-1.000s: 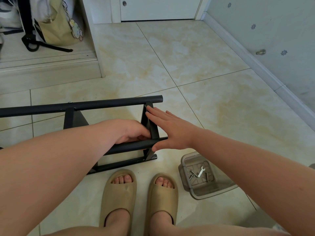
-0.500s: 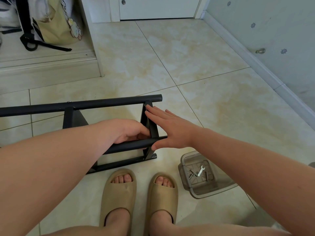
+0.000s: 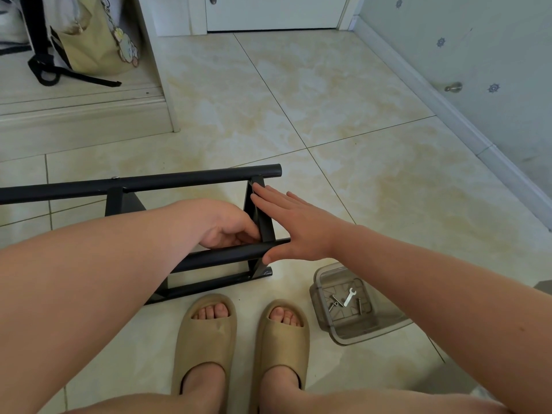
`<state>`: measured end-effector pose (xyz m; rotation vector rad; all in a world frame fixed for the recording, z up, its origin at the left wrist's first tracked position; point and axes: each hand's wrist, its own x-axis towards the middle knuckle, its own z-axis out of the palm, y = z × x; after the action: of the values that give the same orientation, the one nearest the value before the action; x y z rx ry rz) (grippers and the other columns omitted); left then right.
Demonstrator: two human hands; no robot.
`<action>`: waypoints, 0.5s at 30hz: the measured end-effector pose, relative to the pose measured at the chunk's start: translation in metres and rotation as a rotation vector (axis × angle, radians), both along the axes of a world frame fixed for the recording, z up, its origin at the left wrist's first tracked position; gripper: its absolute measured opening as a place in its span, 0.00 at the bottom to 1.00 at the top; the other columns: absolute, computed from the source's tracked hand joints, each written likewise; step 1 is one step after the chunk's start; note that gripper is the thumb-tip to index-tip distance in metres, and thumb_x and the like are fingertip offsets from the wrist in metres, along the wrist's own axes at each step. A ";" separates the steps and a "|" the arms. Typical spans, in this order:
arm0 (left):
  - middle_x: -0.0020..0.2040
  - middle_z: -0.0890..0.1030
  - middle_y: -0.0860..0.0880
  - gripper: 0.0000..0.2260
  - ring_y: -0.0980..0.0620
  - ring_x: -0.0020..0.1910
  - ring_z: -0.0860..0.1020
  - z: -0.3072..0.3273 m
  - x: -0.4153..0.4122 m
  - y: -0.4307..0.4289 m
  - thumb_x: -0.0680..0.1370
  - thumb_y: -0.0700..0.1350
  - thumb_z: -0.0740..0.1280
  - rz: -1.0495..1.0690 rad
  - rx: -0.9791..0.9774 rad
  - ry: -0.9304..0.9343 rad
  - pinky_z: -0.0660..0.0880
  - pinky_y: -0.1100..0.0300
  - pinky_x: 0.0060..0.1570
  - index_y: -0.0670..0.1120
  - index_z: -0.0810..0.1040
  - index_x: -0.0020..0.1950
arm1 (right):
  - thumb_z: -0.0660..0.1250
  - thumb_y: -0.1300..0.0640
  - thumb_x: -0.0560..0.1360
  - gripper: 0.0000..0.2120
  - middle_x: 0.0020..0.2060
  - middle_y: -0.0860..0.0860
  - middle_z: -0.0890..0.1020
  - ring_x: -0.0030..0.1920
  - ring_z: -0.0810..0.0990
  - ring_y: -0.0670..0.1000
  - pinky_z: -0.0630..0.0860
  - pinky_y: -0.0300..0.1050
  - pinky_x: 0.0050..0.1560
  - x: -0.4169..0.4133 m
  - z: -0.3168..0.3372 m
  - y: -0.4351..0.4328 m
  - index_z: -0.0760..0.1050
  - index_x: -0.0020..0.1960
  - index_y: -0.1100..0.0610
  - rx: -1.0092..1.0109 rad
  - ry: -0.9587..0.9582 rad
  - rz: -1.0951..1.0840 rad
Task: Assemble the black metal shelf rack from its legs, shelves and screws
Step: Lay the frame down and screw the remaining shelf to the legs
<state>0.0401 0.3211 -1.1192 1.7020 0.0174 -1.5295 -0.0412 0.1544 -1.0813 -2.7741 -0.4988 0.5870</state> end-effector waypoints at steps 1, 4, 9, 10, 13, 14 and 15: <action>0.42 0.86 0.43 0.08 0.50 0.39 0.84 0.000 0.000 0.001 0.80 0.35 0.64 0.002 -0.009 0.001 0.81 0.59 0.42 0.40 0.83 0.48 | 0.71 0.35 0.74 0.53 0.81 0.46 0.38 0.81 0.38 0.45 0.38 0.45 0.79 0.000 0.000 0.000 0.41 0.83 0.53 -0.001 0.001 0.001; 0.43 0.86 0.42 0.09 0.48 0.41 0.84 -0.002 -0.002 0.003 0.79 0.32 0.63 0.029 -0.071 -0.014 0.81 0.58 0.45 0.40 0.82 0.52 | 0.71 0.35 0.74 0.53 0.81 0.46 0.38 0.81 0.38 0.45 0.38 0.45 0.79 0.000 0.001 0.000 0.41 0.83 0.53 0.001 0.003 0.001; 0.43 0.84 0.41 0.11 0.47 0.42 0.84 -0.008 -0.005 0.007 0.76 0.28 0.63 0.073 -0.160 -0.074 0.81 0.57 0.45 0.37 0.80 0.56 | 0.71 0.35 0.74 0.53 0.81 0.46 0.39 0.81 0.39 0.46 0.38 0.47 0.80 0.000 0.001 0.000 0.41 0.83 0.53 -0.003 0.001 0.005; 0.45 0.84 0.40 0.12 0.46 0.44 0.84 -0.009 -0.005 0.008 0.76 0.28 0.64 0.081 -0.170 -0.079 0.82 0.56 0.48 0.36 0.79 0.56 | 0.71 0.35 0.74 0.53 0.81 0.46 0.39 0.81 0.39 0.46 0.39 0.47 0.80 0.000 0.001 0.000 0.41 0.83 0.53 -0.002 -0.001 0.005; 0.47 0.85 0.39 0.10 0.44 0.47 0.84 -0.011 -0.005 0.010 0.77 0.30 0.64 0.079 -0.175 -0.062 0.79 0.51 0.57 0.37 0.80 0.55 | 0.71 0.35 0.74 0.53 0.82 0.46 0.39 0.81 0.39 0.46 0.38 0.47 0.80 0.000 0.000 0.000 0.42 0.83 0.53 0.001 -0.007 0.002; 0.46 0.85 0.40 0.09 0.44 0.46 0.84 -0.012 -0.005 0.011 0.77 0.32 0.65 0.075 -0.169 -0.042 0.78 0.50 0.58 0.38 0.81 0.54 | 0.71 0.35 0.74 0.53 0.82 0.46 0.39 0.81 0.39 0.46 0.38 0.47 0.80 0.000 0.000 0.000 0.42 0.83 0.53 0.000 -0.008 0.002; 0.45 0.85 0.40 0.07 0.45 0.45 0.84 -0.012 -0.006 0.010 0.78 0.34 0.65 0.070 -0.157 -0.020 0.78 0.51 0.58 0.38 0.82 0.53 | 0.71 0.35 0.74 0.53 0.82 0.46 0.40 0.81 0.39 0.46 0.38 0.47 0.80 0.001 0.000 0.000 0.42 0.83 0.53 -0.001 -0.010 0.001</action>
<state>0.0345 0.3315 -1.1308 1.5765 -0.0514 -1.4244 -0.0403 0.1541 -1.0817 -2.7793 -0.5023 0.5742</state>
